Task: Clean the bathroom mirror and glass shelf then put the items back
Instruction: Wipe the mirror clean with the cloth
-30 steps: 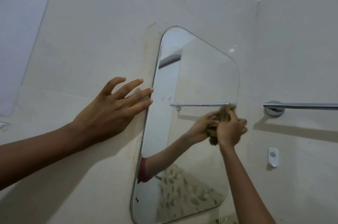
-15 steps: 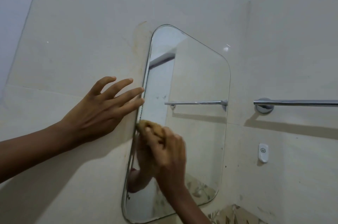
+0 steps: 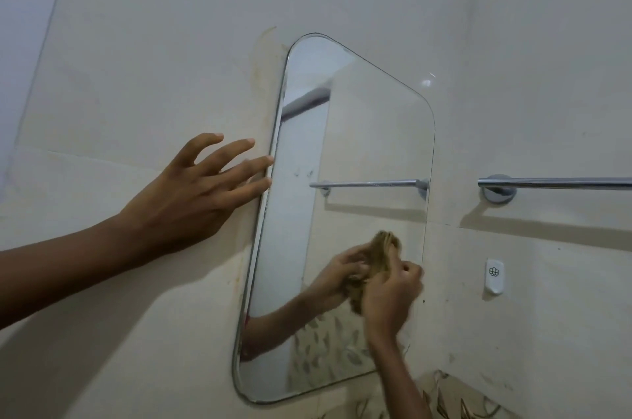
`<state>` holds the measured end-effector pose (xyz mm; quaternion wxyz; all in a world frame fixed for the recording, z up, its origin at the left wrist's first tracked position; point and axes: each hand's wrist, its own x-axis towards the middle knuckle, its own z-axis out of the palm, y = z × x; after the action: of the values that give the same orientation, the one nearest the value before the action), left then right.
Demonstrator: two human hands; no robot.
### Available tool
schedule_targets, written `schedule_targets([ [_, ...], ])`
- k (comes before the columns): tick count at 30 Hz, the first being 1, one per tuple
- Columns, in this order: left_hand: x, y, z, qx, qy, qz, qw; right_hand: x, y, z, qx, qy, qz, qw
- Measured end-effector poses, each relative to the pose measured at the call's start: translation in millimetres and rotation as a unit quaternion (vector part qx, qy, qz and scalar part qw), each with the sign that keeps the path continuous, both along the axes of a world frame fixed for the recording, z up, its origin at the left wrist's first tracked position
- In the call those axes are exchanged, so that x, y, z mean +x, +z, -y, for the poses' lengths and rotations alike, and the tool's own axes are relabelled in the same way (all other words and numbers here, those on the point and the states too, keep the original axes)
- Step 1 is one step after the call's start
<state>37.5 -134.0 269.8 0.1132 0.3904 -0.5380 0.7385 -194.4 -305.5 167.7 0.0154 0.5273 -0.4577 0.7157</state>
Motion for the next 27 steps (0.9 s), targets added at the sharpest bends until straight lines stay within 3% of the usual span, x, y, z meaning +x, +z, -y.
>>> schedule_targets([
  [3, 1, -1, 0, -0.002, -0.002, 0.001, 1.0, 54, -24, -62, -0.116, 0.071, -0.053, 0.989],
  [6, 0, -1, -1, 0.0, -0.003, 0.0, 1.0, 82, -58, -114, -0.205, 0.132, -0.202, 0.949],
  [9, -1, -1, -2, 0.003, -0.005, -0.005, 1.0, 71, -79, -105, -0.258, 0.09, -0.303, 0.913],
  [11, -2, -1, -2, 0.002, -0.007, -0.007, 1.0, 47, -77, -80, -0.222, 0.058, -0.28, 0.932],
  [13, -2, -1, -2, 0.003, -0.007, -0.007, 1.0, 22, -71, -50, -0.123, 0.021, -0.261, 0.957],
  [14, -2, -1, -2, 0.004, -0.007, -0.007, 1.0, 5, -71, -30, -0.083, 0.02, -0.221, 0.971],
  [16, -1, -1, -1, 0.001, -0.005, -0.004, 1.0, -27, -66, 7, 0.015, -0.002, -0.05, 0.999],
  [17, -1, -1, -1, -0.002, -0.005, -0.003, 1.0, -38, -65, 21, 0.051, -0.032, 0.003, 0.998],
  [20, 0, -1, 1, -0.006, -0.002, 0.001, 1.0, -50, -75, 36, 0.132, -0.028, 0.048, 0.99],
  [22, 1, -1, 1, -0.008, -0.001, 0.001, 1.0, -40, -84, 26, 0.117, -0.002, 0.049, 0.992],
  [27, 1, -1, 0, -0.008, 0.001, -0.001, 1.0, 27, -117, -39, -0.067, 0.017, -0.054, 0.996],
])
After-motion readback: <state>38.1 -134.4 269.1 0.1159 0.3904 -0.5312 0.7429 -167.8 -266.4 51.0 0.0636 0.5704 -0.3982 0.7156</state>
